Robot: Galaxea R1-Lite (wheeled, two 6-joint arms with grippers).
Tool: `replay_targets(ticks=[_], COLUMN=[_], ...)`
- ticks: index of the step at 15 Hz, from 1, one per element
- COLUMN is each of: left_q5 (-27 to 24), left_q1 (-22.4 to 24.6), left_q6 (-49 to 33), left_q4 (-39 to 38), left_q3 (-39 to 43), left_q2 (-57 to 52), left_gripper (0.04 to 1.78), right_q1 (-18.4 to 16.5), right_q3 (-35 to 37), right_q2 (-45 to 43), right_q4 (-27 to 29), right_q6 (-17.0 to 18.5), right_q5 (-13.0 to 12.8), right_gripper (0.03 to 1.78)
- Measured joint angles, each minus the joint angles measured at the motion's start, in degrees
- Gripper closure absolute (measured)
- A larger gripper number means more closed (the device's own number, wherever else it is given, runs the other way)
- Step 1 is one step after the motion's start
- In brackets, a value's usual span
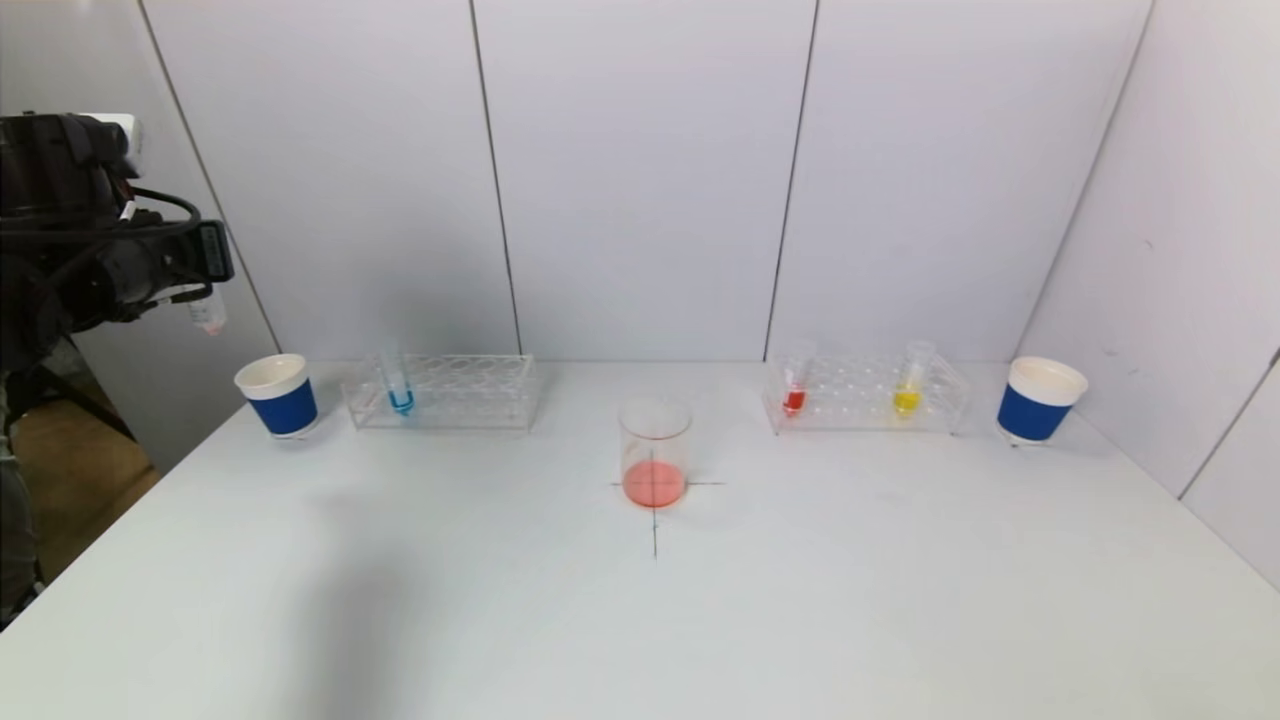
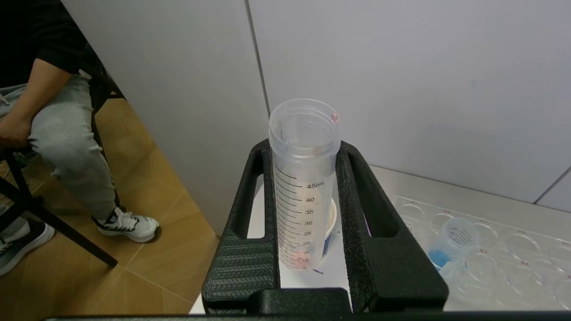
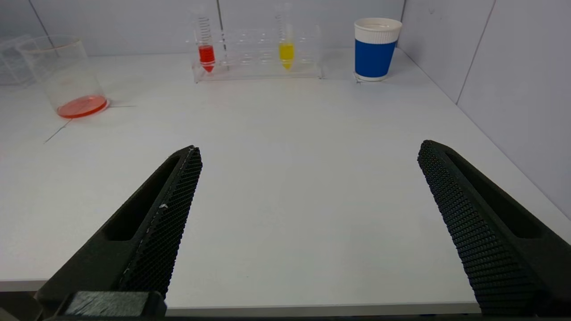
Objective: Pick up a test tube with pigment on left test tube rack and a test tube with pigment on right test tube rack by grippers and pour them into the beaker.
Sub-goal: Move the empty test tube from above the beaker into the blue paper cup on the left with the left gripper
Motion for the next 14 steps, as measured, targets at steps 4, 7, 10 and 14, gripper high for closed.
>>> replay_targets(ticks=[4, 7, 10, 14], left_q5=[-3.28, -3.61, -3.69, -3.8], left_q1=[2.97, 3.89, 4.06, 4.05], left_q6=[0.02, 0.1, 0.21, 0.21], left_q4=[-4.02, -7.56, -8.47, -8.55], left_q3=[0.44, -0.3, -1.4, -3.56], left_q2=[3.52, 7.12, 10.36, 14.51], left_gripper=[1.4, 1.4, 1.4, 1.4], right_q1=[0.0, 0.0, 0.0, 0.0], right_q3=[0.0, 0.0, 0.0, 0.0], right_q2=[0.0, 0.0, 0.0, -0.02], right_q4=[0.0, 0.0, 0.0, 0.0], right_q6=[0.01, 0.01, 0.01, 0.0], right_q5=[-0.02, 0.0, 0.0, 0.0], right_gripper=[0.05, 0.05, 0.05, 0.05])
